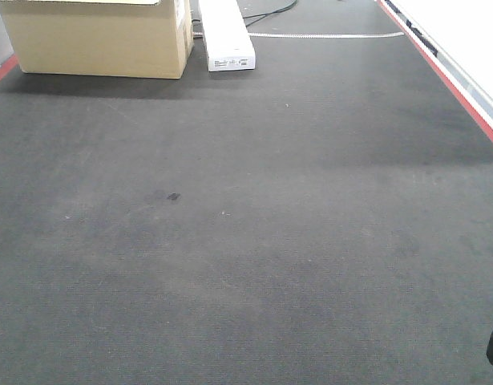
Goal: Move and align brake pads A on conveyor
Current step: 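Approach the conveyor belt holding both brake pads above it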
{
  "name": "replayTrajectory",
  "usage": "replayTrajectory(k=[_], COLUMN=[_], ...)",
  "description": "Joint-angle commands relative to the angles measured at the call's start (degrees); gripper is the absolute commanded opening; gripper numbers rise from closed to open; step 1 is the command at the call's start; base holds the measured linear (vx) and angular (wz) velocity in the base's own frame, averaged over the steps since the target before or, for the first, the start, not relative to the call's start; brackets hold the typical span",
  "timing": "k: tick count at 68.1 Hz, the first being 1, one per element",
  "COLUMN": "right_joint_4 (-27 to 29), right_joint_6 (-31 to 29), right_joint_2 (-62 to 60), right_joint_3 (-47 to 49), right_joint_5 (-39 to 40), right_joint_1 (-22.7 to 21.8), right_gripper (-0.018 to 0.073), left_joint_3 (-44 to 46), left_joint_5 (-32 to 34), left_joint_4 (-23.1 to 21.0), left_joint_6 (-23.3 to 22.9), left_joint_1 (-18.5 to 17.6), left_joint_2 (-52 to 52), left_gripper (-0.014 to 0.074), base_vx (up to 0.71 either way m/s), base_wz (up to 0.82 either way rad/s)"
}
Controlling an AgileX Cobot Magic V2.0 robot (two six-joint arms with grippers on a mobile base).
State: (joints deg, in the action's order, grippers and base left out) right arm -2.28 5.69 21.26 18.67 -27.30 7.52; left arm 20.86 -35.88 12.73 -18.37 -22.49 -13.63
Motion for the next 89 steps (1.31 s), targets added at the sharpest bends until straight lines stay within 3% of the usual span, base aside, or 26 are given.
replayTrajectory(k=[1, 63, 78, 89], right_joint_4=[-0.46, -0.46, -0.46, -0.46], right_joint_6=[-0.17, -0.17, -0.17, -0.17], right_joint_2=[0.31, 0.31, 0.31, 0.31], right_joint_3=[1.81, 1.81, 1.81, 1.81], right_joint_5=[5.53, 5.53, 5.53, 5.53], right_joint_1=[-0.02, -0.02, -0.02, -0.02], right_gripper=[-0.0010, -0.0010, -0.0010, -0.0010], left_joint_3=[1.70, 1.70, 1.75, 3.17], left_joint_5=[4.99, 5.16, 17.96, 16.03], left_joint_4=[0.66, 0.66, -0.61, -0.84], left_joint_6=[-0.06, -0.11, -0.97, -1.10], left_joint_1=[-0.01, -0.01, -0.01, -0.01], left_joint_2=[-0.73, -0.73, -1.55, -9.13], left_gripper=[-0.0006, -0.0006, -0.0006, -0.0006], base_vx=[0.00, 0.00, 0.00, 0.00], base_wz=[0.00, 0.00, 0.00, 0.00])
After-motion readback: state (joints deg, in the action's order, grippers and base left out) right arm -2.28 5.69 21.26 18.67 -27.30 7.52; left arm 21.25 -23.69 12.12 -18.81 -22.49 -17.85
